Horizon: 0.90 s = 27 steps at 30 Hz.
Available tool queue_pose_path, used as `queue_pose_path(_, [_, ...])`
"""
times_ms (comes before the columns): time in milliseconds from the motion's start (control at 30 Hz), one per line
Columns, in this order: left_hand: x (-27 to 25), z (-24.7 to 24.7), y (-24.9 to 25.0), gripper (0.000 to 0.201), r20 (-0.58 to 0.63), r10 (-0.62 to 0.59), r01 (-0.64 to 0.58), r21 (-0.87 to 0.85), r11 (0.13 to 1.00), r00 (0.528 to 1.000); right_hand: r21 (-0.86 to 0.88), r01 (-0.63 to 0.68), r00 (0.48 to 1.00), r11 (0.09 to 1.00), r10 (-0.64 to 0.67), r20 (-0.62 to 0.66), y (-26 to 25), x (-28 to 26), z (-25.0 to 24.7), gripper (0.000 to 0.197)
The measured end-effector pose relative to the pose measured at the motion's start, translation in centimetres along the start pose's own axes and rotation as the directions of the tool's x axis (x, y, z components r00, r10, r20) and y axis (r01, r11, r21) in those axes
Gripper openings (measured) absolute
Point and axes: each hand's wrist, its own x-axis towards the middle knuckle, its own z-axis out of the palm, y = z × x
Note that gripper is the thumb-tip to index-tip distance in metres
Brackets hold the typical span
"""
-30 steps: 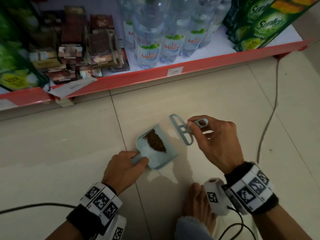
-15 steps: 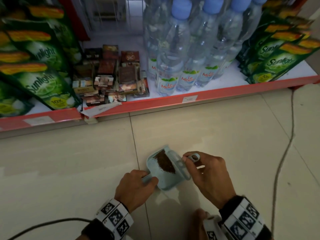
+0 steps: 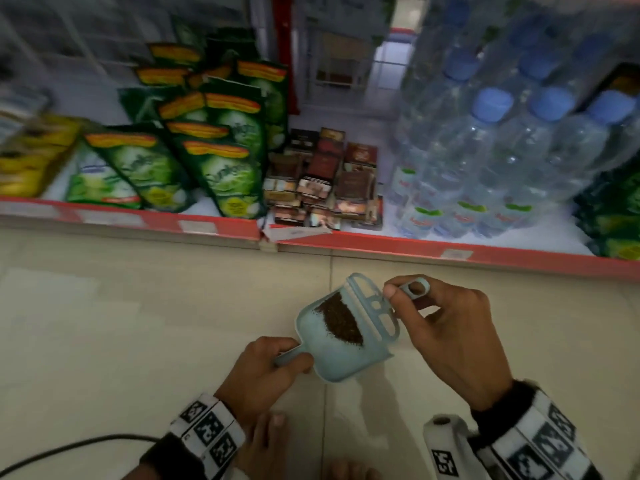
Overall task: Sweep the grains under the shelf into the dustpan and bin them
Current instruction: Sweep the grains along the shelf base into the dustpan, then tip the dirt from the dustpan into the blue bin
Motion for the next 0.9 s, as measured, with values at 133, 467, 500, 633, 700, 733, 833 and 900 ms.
queue_pose_path(133, [-2.5,-3.7,0.0,0.023,-0.162,-0.04,0.032,-0.051,0.998,0.986,0.094,0.135,0.983,0.986,-0.145,0.112,-3.3,3.3,2.9,0.013])
queue_pose_path(467, [-11.2,-12.0,-0.9,0.03,-0.474,-0.189,0.138,-0.14,0.981,0.86,0.393,0.298,0.837,0.87,-0.436,0.33,-11.5,8.1,10.3,0.012])
queue_pose_path(500, [-11.6,-12.7,-1.4,0.031,-0.495,-0.222,0.157,-0.17,0.973,0.84,0.412,0.283,0.829,0.866,-0.437,0.348,-12.0,8.4,11.2,0.014])
queue_pose_path(633, [-13.2,-14.9,-3.6,0.033,-0.524,-0.276,0.142,-0.281,0.949,0.806,0.441,0.26,0.796,0.859,-0.449,0.405,-14.1,9.3,14.8,0.014])
queue_pose_path(700, [-14.0,-15.9,-5.1,0.034,-0.519,-0.278,0.134,-0.297,0.945,0.809,0.425,0.266,0.764,0.866,-0.458,0.454,-15.5,9.7,17.0,0.015])
queue_pose_path(733, [-14.5,-16.5,-6.1,0.034,-0.523,-0.287,0.135,-0.31,0.941,0.802,0.411,0.261,0.741,0.873,-0.454,0.494,-16.4,9.8,18.2,0.014])
queue_pose_path(833, [-16.2,-19.0,-8.9,0.034,-0.547,-0.292,0.106,-0.346,0.932,0.785,0.393,0.258,0.663,0.883,-0.457,0.593,-19.7,9.8,21.5,0.013])
queue_pose_path(900, [-17.6,-21.1,-10.6,0.034,-0.558,-0.277,0.092,-0.335,0.938,0.782,0.398,0.274,0.609,0.876,-0.478,0.633,-22.2,9.6,23.5,0.012])
